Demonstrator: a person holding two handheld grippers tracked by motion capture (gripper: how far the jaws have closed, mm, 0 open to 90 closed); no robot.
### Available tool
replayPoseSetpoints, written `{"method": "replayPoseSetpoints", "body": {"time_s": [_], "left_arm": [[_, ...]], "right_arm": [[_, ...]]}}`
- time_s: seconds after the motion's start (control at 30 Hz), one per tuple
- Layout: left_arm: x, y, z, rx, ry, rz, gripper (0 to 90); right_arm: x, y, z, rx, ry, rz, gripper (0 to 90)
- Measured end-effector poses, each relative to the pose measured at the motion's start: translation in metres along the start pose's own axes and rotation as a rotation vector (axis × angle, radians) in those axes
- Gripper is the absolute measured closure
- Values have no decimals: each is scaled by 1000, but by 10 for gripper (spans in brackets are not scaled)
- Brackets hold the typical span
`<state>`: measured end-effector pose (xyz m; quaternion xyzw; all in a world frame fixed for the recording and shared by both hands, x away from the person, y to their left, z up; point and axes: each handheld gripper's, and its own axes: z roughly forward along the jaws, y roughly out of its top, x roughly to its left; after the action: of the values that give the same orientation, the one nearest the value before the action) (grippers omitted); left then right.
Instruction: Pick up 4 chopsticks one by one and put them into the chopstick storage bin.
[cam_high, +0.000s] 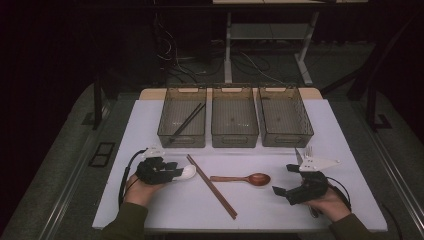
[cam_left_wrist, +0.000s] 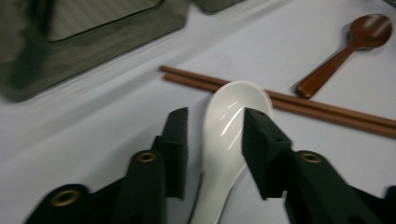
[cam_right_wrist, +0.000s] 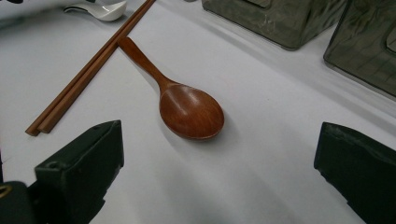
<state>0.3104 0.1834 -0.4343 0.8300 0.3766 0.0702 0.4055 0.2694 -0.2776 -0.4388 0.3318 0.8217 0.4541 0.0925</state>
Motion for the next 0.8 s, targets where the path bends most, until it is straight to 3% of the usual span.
{"method": "replayPoseSetpoints", "body": {"time_s": [0.13,0.23,0.3,0.37,0.43,0.5,0.6,0.8], "left_arm": [[-5,3,11,43,19,39,483],[-8,2,16,68,31,57,478],[-11,1,18,101,35,94,479],[-14,1,18,105,40,113,508],[-15,1,17,105,16,118,591],[-17,1,17,110,21,126,648],[-13,1,14,96,4,99,750],[-10,1,10,77,-21,103,829]], "right_arm": [[0,0,0,0,0,0,13],[0,0,0,0,1,0,14],[0,0,0,-1,1,0,13],[0,0,0,-1,0,0,13],[0,0,0,0,0,-1,13],[0,0,0,0,1,0,13],[0,0,0,0,-1,-1,14],[0,0,0,2,-2,-3,13]]}}
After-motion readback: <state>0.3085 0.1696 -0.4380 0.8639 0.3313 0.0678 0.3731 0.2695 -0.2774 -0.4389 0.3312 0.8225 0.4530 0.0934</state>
